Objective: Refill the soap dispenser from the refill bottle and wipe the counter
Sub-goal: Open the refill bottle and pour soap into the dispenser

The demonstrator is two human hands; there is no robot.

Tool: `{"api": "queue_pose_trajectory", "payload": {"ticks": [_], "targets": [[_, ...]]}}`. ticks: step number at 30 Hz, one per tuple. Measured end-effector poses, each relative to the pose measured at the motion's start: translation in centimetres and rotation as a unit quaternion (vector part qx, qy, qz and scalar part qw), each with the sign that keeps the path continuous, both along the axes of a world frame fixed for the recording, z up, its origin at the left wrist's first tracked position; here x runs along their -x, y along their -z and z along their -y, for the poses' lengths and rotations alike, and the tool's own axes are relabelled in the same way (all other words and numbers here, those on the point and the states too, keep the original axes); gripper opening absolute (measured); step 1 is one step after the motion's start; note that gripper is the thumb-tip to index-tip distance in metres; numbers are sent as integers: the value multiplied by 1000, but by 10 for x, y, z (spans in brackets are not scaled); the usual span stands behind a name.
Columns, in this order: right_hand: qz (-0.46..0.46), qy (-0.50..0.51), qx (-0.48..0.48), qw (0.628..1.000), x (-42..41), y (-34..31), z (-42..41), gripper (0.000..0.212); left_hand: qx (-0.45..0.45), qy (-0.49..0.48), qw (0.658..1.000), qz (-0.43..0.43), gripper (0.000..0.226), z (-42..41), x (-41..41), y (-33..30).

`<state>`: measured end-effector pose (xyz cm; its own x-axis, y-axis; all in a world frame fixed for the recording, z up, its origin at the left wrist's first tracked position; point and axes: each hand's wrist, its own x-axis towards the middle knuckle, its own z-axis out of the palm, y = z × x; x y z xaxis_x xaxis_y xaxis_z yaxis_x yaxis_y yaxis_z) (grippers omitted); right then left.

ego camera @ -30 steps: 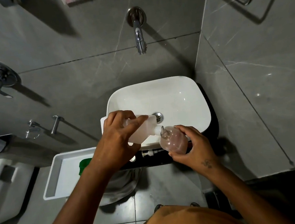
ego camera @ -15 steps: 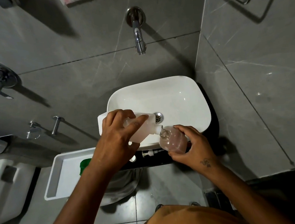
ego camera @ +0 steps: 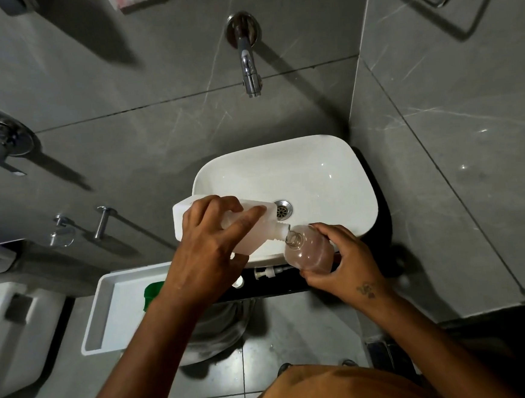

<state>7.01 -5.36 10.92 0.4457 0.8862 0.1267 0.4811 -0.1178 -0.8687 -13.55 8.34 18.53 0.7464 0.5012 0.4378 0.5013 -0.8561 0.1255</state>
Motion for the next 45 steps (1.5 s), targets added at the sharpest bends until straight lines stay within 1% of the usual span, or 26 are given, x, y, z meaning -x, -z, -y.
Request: {"api": "queue_pose_trajectory", "payload": {"ticks": [6, 12, 18, 38, 45], "targets": [[-5, 1, 3, 1000, 1, -2, -1, 80, -8, 0, 1000, -11, 75, -1, 0, -1], [-9, 4, 3, 1000, 0, -1, -1, 80, -20, -2, 1000, -11, 80, -2, 0, 1], [-10, 9, 6, 1000, -2, 1, -2, 80, -27, -5, 1000, -13, 75, -2, 0, 0], [-14, 9, 12, 1000, 2, -4, 0, 79, -35, 0, 999, -18, 82, -2, 2, -2], [-16, 10, 13, 1000, 3, -5, 2, 79, -47, -2, 999, -22, 80, 1, 2, -5]]}}
